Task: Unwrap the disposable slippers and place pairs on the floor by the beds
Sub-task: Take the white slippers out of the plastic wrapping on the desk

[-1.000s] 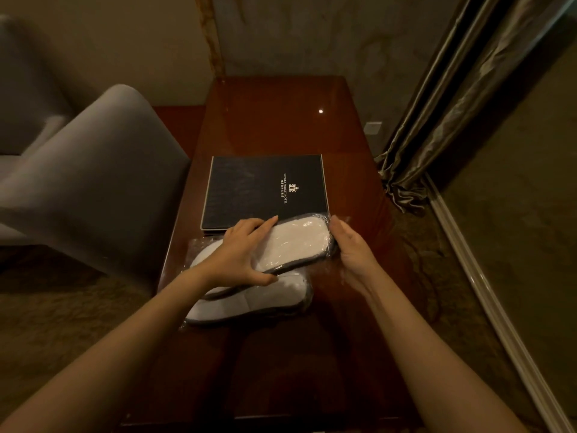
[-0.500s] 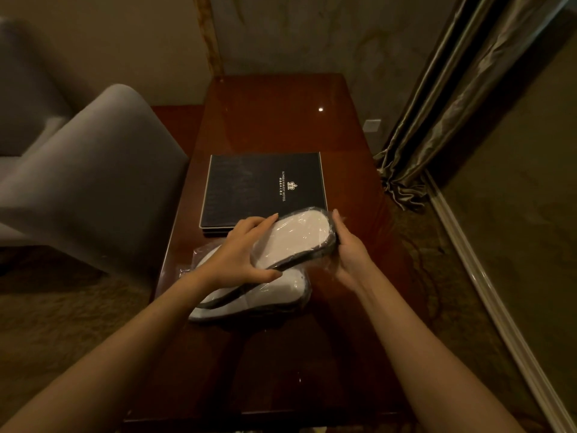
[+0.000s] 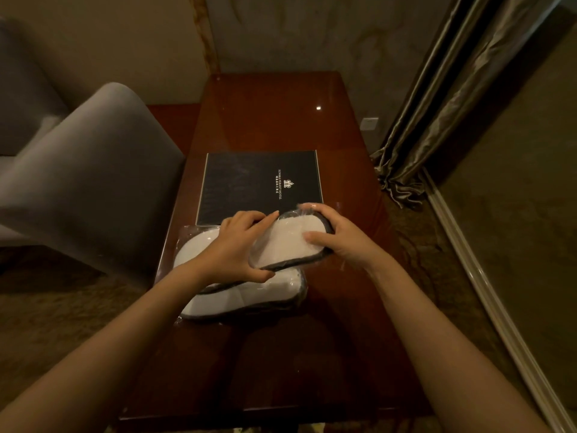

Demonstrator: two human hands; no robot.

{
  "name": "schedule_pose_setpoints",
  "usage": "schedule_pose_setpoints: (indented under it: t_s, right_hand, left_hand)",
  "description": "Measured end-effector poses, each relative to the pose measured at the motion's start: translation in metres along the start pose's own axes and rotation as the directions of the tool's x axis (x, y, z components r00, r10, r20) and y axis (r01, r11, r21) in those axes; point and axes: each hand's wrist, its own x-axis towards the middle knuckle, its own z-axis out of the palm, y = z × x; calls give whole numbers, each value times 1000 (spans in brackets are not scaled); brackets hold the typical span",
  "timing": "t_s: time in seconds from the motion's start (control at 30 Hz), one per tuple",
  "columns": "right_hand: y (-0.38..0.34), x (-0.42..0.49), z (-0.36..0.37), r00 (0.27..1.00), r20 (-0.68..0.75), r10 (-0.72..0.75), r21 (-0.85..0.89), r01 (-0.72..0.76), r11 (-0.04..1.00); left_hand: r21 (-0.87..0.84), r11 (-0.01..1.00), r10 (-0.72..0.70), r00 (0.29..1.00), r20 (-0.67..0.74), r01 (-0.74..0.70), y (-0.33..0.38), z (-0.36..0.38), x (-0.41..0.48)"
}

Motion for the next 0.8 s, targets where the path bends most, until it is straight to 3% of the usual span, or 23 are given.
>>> schedule_pose_setpoints:
  t_s: [0.13, 0.3, 0.37, 0.47, 0.57, 0.67, 0.8]
  right_hand:
    - [3, -1, -6, 995, -71, -67, -88, 61, 994]
    - [8, -10, -32, 989, -147, 12, 58, -4, 998]
    - [10, -11, -39, 990, -111, 92, -44, -98, 994]
    - [7, -5, -43, 975, -15, 222, -403, -209, 891]
    - [0, 12, -33, 965, 75, 250, -668, -138, 731]
    - [-8, 27, -21, 980, 108, 169, -688, -49, 724]
    - [-14, 28, -29, 993, 73, 97, -618, -31, 785]
  left_hand:
    - [74, 997, 18, 1000, 24, -20, -10, 3, 1]
    - [88, 995, -45, 993, 111, 36, -26, 8, -1]
    - [110, 994, -35, 991, 127, 21, -28, 11, -1]
    - [180, 983, 23, 991, 135, -47, -27, 17, 0]
    - [191, 976, 76, 988, 135, -101, -19, 21, 10]
    - [201, 973, 91, 988, 122, -115, -17, 23, 22]
    - [84, 996, 0, 991, 134, -11, -33, 20, 27]
